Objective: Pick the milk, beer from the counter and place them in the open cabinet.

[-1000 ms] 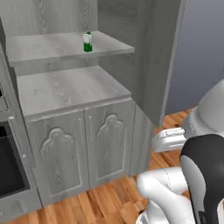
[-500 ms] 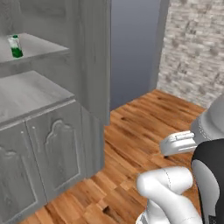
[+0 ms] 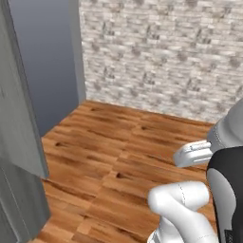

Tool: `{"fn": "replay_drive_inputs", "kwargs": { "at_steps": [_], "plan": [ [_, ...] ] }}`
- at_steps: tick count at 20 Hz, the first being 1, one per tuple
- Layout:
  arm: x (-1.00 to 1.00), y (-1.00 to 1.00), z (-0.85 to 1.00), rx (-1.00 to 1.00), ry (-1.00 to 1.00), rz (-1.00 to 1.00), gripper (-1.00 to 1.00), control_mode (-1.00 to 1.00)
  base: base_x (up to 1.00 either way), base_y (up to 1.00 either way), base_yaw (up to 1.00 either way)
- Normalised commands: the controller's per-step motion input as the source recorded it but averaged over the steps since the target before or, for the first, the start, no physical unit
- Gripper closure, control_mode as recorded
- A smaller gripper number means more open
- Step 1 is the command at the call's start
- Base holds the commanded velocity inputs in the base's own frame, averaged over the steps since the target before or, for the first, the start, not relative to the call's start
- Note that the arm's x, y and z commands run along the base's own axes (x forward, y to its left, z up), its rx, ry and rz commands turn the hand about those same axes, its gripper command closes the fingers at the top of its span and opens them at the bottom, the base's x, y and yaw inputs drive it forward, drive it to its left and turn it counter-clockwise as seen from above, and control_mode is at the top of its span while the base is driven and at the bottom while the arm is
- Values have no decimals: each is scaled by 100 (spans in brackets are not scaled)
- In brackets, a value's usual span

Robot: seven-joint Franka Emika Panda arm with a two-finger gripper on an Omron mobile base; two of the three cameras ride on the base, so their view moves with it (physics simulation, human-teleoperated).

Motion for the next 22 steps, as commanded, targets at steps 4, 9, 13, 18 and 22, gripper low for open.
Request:
{"fn": "replay_drive_inputs", "kwargs": {
  "at_steps": [4,9,13,18,22],
  "plan": [
    [0,0,0,0,0,0,-100,100,0,-37,-77],
    [0,0,0,0,0,0,-100,100,0,-32,-78],
    [0,0,0,0,0,0,-100,100,0,-36,-77],
    [0,0,0,0,0,0,-100,100,0,-33,-76],
    [0,0,0,0,0,0,-100,100,0,-35,-72]
  ]
}}
